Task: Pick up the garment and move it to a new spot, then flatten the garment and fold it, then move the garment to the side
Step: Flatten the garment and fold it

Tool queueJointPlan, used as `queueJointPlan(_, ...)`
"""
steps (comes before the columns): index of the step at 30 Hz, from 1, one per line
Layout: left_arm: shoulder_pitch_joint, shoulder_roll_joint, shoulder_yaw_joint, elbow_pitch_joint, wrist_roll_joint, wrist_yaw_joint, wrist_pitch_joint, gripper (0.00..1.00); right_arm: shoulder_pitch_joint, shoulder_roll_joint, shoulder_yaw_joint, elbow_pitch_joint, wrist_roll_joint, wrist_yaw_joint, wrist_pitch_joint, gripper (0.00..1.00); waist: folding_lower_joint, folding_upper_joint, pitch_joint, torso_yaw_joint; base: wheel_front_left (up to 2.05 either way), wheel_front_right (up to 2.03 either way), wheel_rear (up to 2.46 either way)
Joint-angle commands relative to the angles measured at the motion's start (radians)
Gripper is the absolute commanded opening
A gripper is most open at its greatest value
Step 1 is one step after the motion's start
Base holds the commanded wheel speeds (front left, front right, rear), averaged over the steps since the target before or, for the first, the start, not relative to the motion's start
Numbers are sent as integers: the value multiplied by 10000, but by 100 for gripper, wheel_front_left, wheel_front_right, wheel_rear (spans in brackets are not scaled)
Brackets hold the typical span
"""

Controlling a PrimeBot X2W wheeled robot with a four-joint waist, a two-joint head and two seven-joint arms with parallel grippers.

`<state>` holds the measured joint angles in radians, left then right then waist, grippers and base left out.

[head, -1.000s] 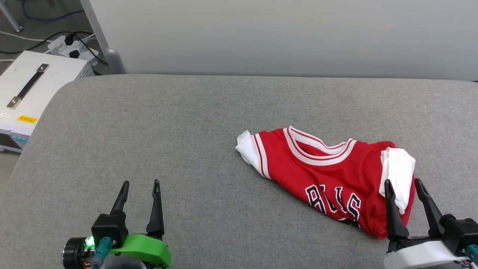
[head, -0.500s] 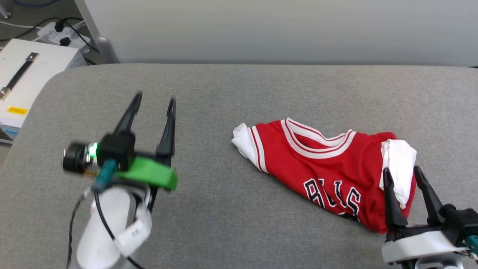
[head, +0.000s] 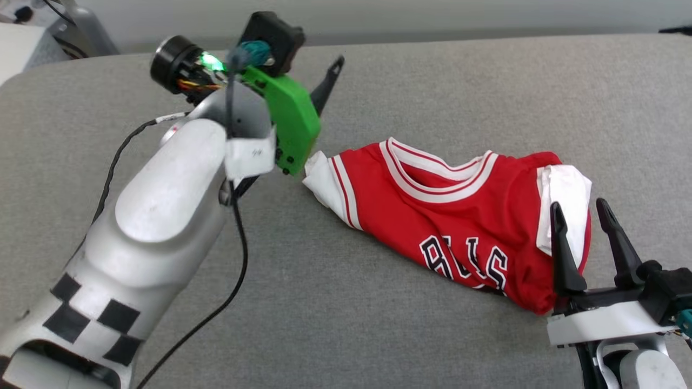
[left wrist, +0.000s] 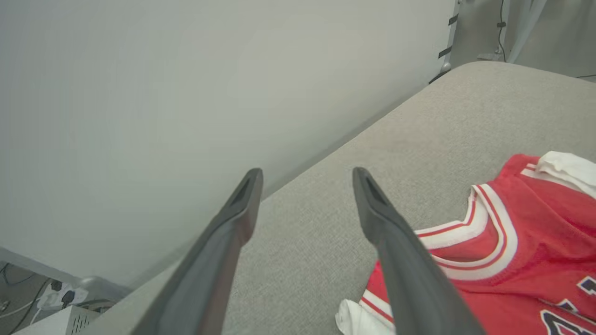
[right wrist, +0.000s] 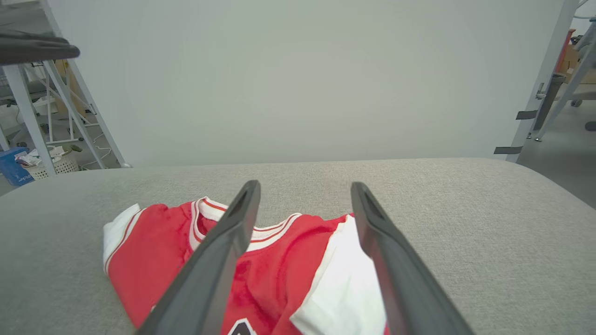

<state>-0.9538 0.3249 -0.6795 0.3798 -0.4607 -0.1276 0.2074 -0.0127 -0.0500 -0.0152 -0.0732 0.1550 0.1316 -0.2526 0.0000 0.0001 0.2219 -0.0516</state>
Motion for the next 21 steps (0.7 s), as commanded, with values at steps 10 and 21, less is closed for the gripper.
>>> queueJointPlan(10,-1525,1306,-3478,204,-3660,-30,4445,100,-793,-3,104,-144,182,-9,-92,100,0,-1,1444,-1007,0,0,0)
queueJointPlan(21,-1561,1922,-5617,1169,-4546,-30,5131,100,-1339,-3,225,-126,321,-9,-92,100,0,-1,2359,-1444,0,0,0)
